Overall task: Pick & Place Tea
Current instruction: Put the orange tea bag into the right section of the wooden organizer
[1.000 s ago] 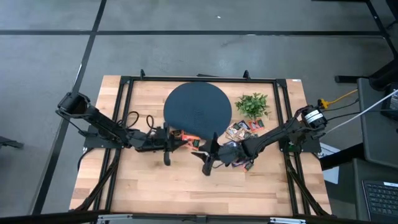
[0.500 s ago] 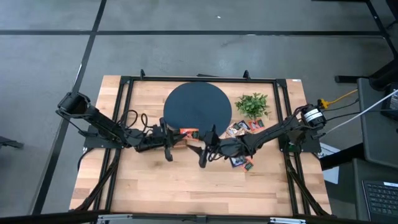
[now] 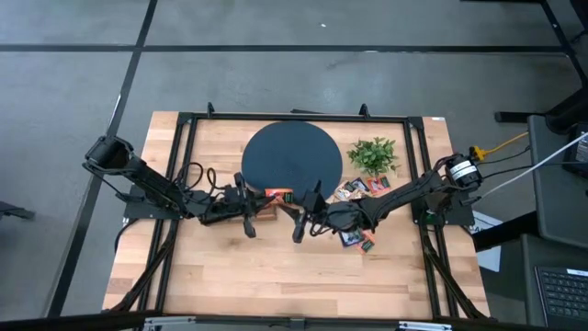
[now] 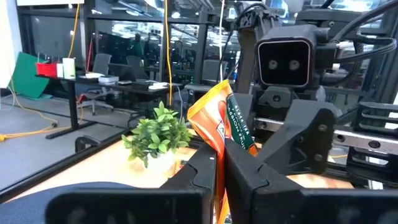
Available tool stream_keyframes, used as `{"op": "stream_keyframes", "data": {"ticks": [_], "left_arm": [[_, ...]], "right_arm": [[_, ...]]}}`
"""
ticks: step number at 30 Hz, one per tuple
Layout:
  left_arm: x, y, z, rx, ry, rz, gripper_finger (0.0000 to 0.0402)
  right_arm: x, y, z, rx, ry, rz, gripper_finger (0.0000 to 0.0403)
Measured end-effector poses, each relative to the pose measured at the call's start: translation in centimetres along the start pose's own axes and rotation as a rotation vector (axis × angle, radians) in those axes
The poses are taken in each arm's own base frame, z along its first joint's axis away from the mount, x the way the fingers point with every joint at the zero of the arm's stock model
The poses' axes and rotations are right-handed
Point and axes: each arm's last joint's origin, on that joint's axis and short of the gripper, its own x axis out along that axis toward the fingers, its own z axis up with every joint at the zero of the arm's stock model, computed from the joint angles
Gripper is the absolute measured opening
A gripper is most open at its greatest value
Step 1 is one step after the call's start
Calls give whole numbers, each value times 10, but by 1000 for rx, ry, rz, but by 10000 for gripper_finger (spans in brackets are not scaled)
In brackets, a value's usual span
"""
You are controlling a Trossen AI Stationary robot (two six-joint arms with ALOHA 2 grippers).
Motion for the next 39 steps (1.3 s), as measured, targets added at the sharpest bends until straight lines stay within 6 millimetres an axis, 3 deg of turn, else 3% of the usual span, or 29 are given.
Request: {"op": "stream_keyframes", "data": {"ticks": [6,18,32,39], "left_arm": [[0,-1,0,-1,1,-37,26],[-1,-4,-10,-49,95,-163,33],[1,-3,-24,-213,300,-369,123],[12,-1,-29,-238,511,-371,145]], "right_arm": [[0,0,0,-34,4,-3,11],[-3,2,-13,-34,123,23,7],[-15,8,-40,88,462,245,4],[-16,8,-42,96,500,282,4]]}}
